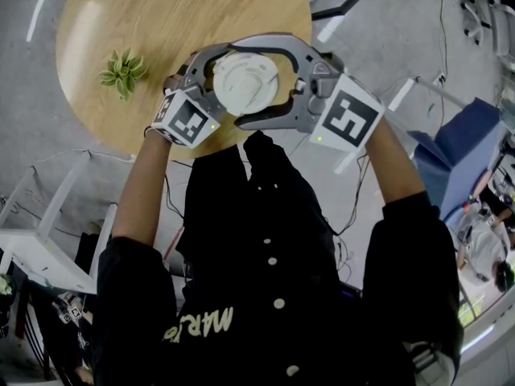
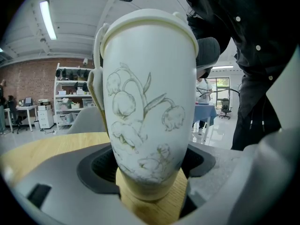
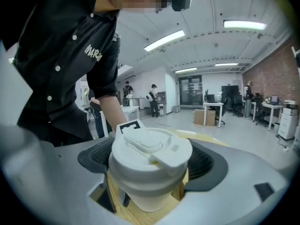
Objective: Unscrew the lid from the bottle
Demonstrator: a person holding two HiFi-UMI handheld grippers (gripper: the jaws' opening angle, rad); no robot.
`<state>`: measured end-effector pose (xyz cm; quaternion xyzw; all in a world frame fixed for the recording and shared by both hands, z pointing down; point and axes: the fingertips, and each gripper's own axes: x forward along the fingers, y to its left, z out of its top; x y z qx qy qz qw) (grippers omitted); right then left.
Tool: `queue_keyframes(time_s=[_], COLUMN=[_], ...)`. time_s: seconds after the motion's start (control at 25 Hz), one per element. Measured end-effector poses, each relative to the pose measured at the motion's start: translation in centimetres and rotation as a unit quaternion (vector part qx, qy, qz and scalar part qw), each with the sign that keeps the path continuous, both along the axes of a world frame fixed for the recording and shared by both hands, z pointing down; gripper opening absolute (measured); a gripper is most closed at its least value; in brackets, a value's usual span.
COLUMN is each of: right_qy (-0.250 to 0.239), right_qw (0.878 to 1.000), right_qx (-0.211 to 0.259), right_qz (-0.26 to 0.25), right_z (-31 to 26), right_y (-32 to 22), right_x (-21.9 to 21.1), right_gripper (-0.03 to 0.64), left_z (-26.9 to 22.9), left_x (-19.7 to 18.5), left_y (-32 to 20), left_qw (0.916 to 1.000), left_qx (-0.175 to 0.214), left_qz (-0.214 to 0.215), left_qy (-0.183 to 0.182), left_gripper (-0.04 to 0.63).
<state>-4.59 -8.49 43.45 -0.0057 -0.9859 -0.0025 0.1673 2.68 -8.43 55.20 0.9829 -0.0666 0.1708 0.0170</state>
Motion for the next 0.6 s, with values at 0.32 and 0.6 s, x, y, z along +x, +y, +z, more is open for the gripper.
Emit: queue_keyframes(time_s=[0.32, 0.6], right_qy=[-0.033, -0.086], right_qw=[0.999, 0.991], right_qx=[-0.017, -0.045], right_qz=[0.026, 0.095], right_z=[-1.5, -6.6], right_y=[-0.1, -0.9], right_x=[0.3, 1.6], right_gripper=[0.468, 0.468], left_z=[0.0, -0.3], left_x=[-0.1, -0.4], left_y=[0.0, 0.1], left_qw=[1.0, 0.9998], left_qx=[-0.003, -0.004], left_qz=[-0.002, -0.013], left_qy=[0.003, -0.015], left_gripper=[0.374, 0.376])
